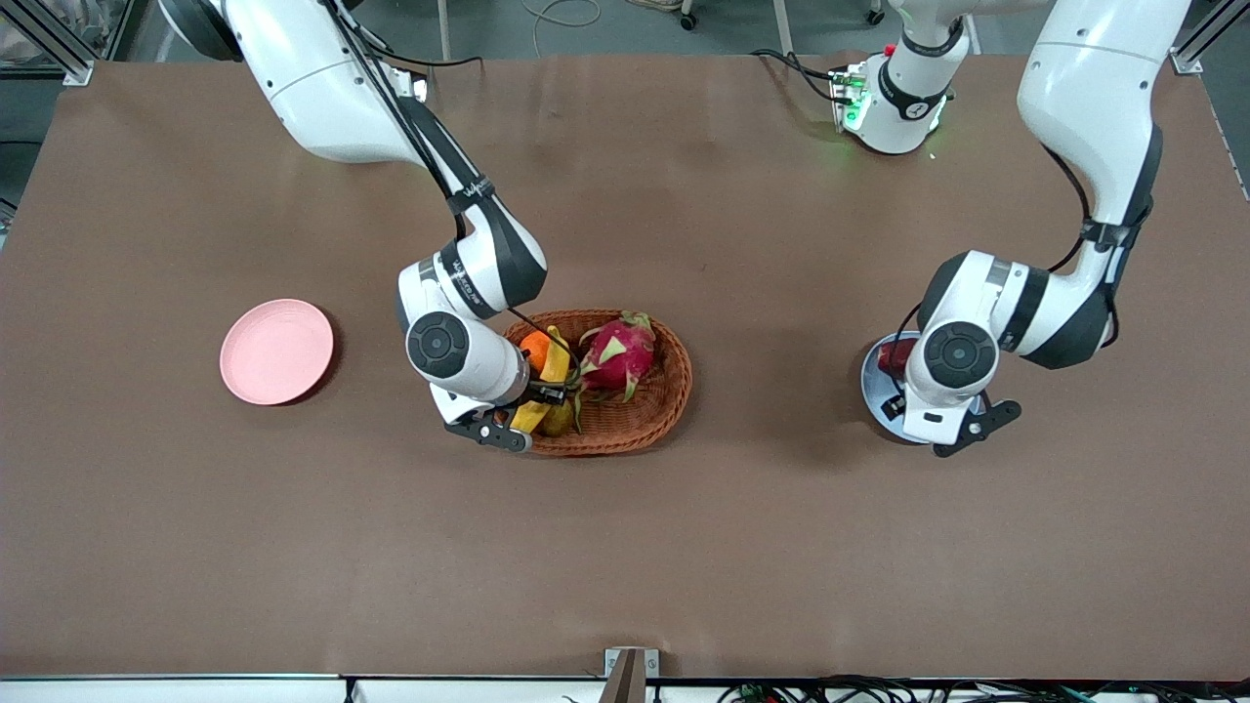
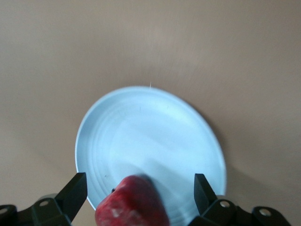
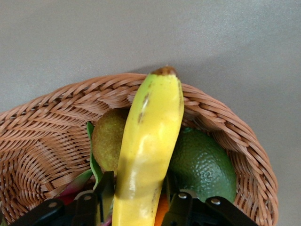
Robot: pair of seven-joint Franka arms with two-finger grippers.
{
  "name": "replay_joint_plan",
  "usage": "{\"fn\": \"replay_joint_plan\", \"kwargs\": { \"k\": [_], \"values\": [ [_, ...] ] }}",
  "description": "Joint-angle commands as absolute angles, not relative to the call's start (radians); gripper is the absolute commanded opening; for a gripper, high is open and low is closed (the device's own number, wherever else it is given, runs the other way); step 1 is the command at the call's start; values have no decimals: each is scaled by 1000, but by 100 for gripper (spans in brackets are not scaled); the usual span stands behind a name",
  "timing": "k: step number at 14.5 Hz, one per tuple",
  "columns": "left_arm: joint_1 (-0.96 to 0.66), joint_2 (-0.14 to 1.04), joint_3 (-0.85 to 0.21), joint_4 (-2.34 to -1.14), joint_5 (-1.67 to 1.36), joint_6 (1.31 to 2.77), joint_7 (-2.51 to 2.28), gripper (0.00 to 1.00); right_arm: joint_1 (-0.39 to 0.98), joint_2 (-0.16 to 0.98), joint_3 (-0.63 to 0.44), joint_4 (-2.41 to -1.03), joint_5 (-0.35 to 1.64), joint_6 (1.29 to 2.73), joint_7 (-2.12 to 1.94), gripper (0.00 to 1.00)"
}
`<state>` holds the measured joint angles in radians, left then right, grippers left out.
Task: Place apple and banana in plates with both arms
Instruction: 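Carry the apple with the left gripper onto the blue plate and release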
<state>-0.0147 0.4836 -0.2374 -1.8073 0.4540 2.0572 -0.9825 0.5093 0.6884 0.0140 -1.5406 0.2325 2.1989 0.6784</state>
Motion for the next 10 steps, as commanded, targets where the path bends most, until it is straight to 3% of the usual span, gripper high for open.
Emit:
{"fn": "replay_joint_plan", "kwargs": {
  "k": [1,4,7,10],
  "values": [
    [-9,416,-279,-1755,433,1993,-979,100,518,701,6,-1528,239,2203,677,33],
    [-6,374,-288,-1659,358,1898,-828,100,512,693,6,-1487,242,2189,681,19],
    [40,330,-288,-1550,237,1786,-581,100,489,678,5,-1482,241,2126,673,18],
    [61,267,-287,-1503,204,1714,-414,100,436,588,2,-1488,238,2008,648,18]
  ]
}}
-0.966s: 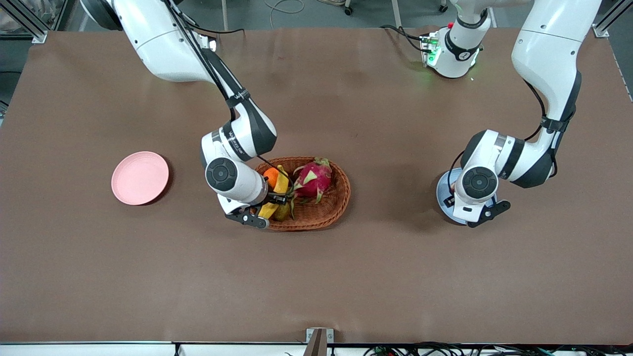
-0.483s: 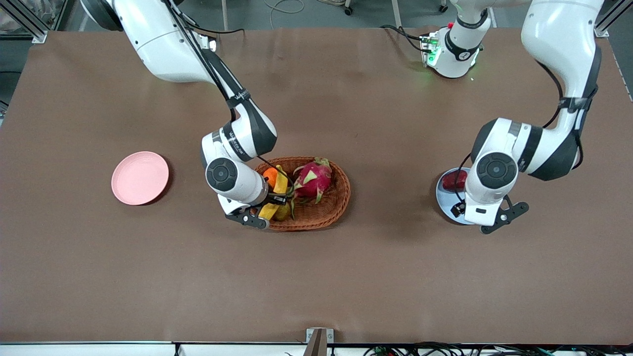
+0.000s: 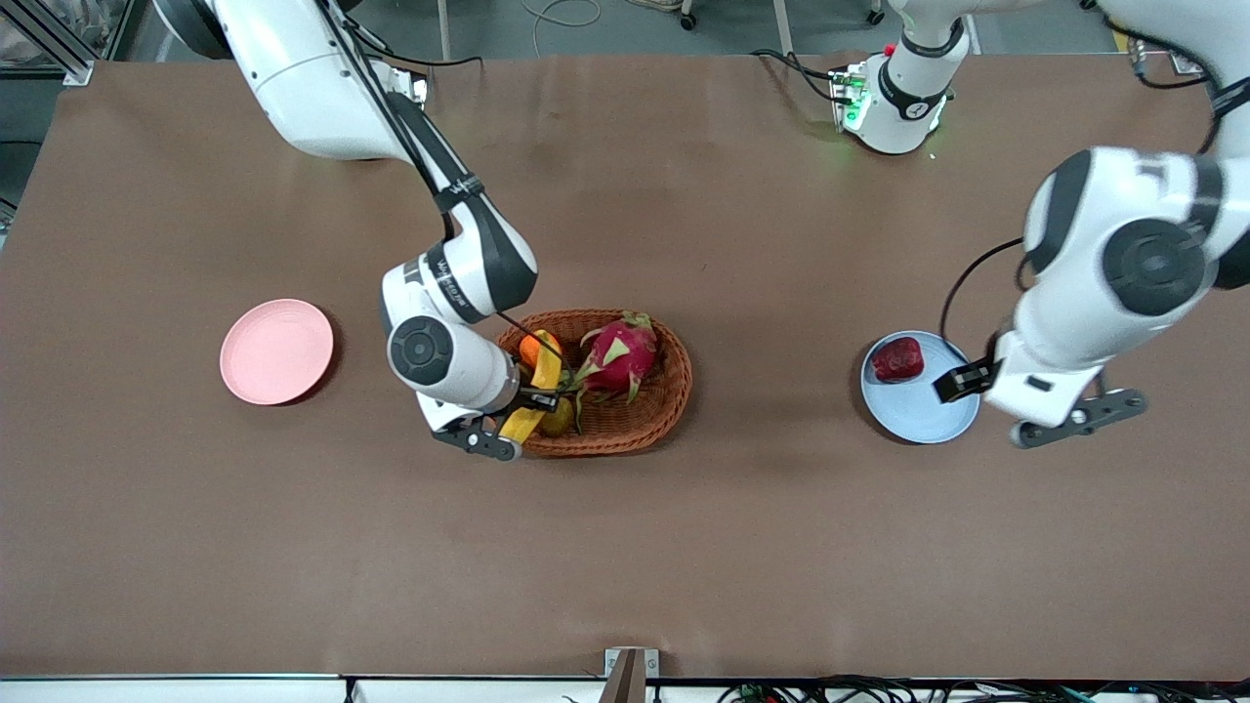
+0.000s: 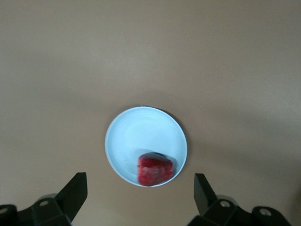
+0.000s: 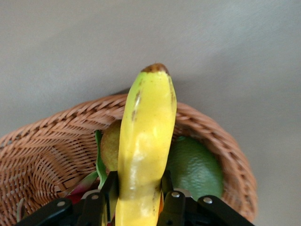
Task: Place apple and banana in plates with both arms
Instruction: 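Lift the banana with the right gripper while the left gripper withdraws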
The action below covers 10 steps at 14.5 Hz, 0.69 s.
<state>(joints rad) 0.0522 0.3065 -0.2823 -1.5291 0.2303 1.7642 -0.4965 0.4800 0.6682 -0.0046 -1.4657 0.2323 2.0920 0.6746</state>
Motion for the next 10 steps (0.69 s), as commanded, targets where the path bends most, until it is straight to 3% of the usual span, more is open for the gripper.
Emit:
{"fn": "replay_joint_plan", "kwargs": {
  "k": [1,5,10],
  "values": [
    [63,235,-284,-1503,198,1689,-407,100,405,559,-2,-1493,218,1952,599,18],
    [75,100,-273,-1505,113,1612,-245,100,339,425,-5,-1638,-41,1847,508,18],
    [-99,-52,-40,-1551,18,1441,-100,100,143,279,-5,-1873,-67,1871,238,18]
  ]
}}
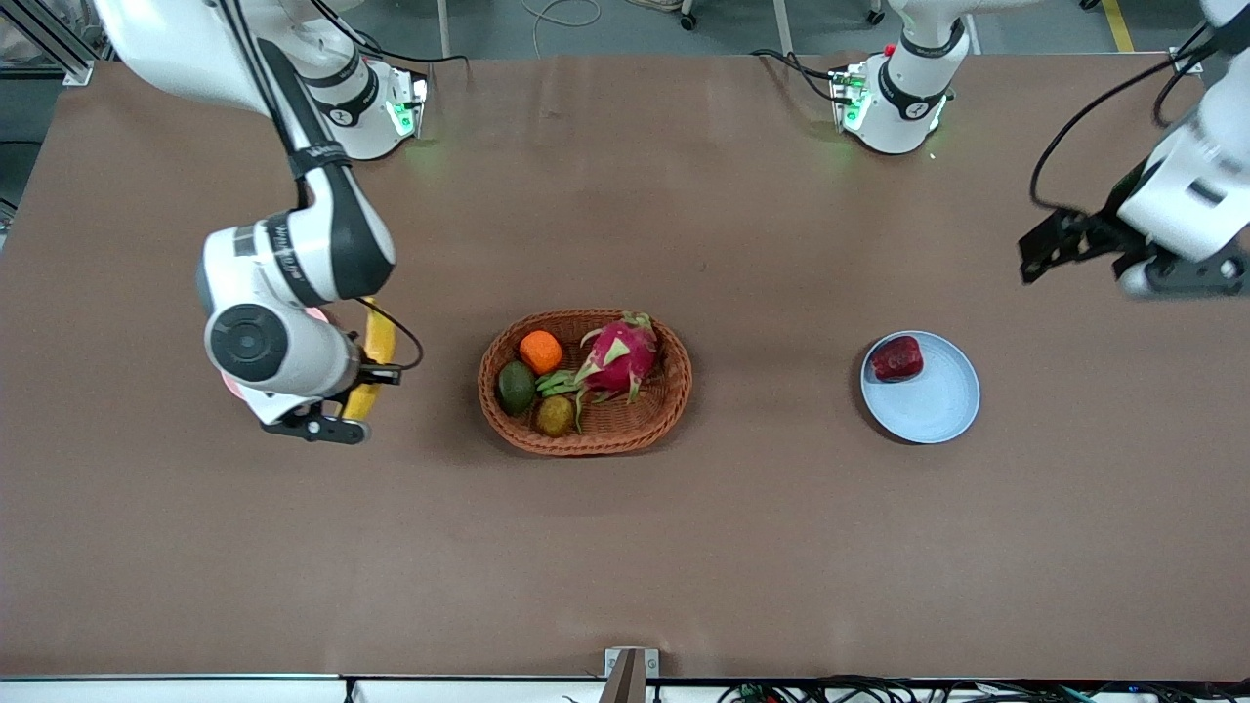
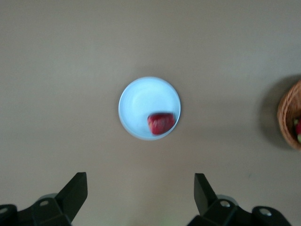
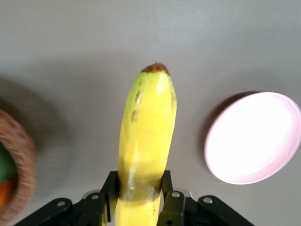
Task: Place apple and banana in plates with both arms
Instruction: 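Lift the banana with the right gripper while the left gripper withdraws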
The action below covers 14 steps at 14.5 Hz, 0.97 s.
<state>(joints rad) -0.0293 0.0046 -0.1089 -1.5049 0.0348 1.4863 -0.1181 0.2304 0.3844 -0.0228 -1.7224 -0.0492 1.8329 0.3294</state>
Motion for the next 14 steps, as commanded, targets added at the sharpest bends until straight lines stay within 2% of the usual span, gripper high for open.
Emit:
{"fn": "replay_joint_plan", "kwargs": {
  "k": [1,3,5,10,14],
  "values": [
    [-98,-69,-40,-1563,17,1430,-100,100,102,270,-5,-1906,-67,1888,201,18],
    [-92,-122,-47,-1627,6,1436,-103,100,1,267,-6,-1949,-71,1914,54,19],
    [-92,-138,-51,-1641,5,1436,-103,100,-99,270,-5,-1991,-69,1954,-40,21],
    [-91,-183,-61,-1687,14,1453,-112,100,-112,262,-6,-2166,-74,2187,-43,22],
    [-91,-170,-60,-1678,12,1466,-106,100,-118,273,-8,-2200,-107,2244,-43,26]
  ]
}}
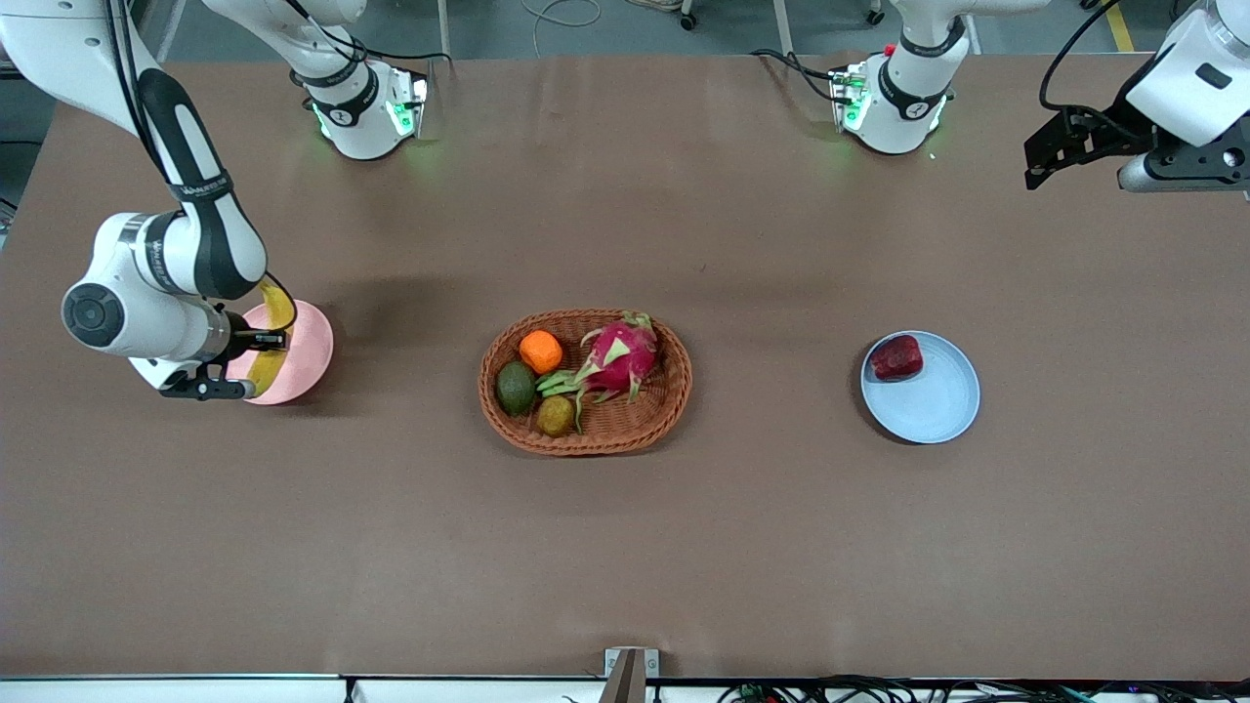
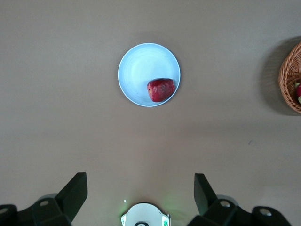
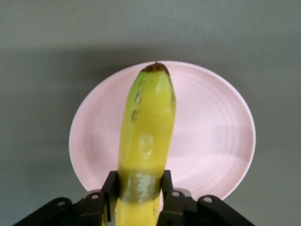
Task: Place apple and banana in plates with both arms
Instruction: 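Lift the banana with the right gripper while the left gripper withdraws, then lower the banana onto the pink plate and open the right gripper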
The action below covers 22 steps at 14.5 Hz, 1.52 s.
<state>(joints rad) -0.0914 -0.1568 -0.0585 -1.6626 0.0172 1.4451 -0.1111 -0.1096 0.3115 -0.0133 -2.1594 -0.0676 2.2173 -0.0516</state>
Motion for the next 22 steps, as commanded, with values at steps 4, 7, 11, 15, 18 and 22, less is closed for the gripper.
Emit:
{"fn": "replay_joint_plan", "kwargs": {
  "k": [4,7,11,15,18,22],
  "values": [
    [-91,-170,-60,-1672,14,1468,-106,100,-144,313,-8,-2198,-130,2279,-43,36],
    [-91,-166,-60,-1672,15,1468,-104,100,-163,301,-5,-2187,-129,2252,-32,100],
    [-91,-163,-60,-1671,15,1468,-104,100,-153,180,2,-1919,-120,1896,-23,100],
    [-91,-164,-60,-1671,15,1468,-103,100,-126,190,6,-1513,-109,1591,-31,100],
    [-91,-164,-58,-1671,15,1467,-101,100,-110,184,9,-1411,-89,1589,-29,100],
    [-91,-166,-55,-1671,15,1466,-100,100,-166,149,-2,-1407,54,1575,-25,100]
  ]
}}
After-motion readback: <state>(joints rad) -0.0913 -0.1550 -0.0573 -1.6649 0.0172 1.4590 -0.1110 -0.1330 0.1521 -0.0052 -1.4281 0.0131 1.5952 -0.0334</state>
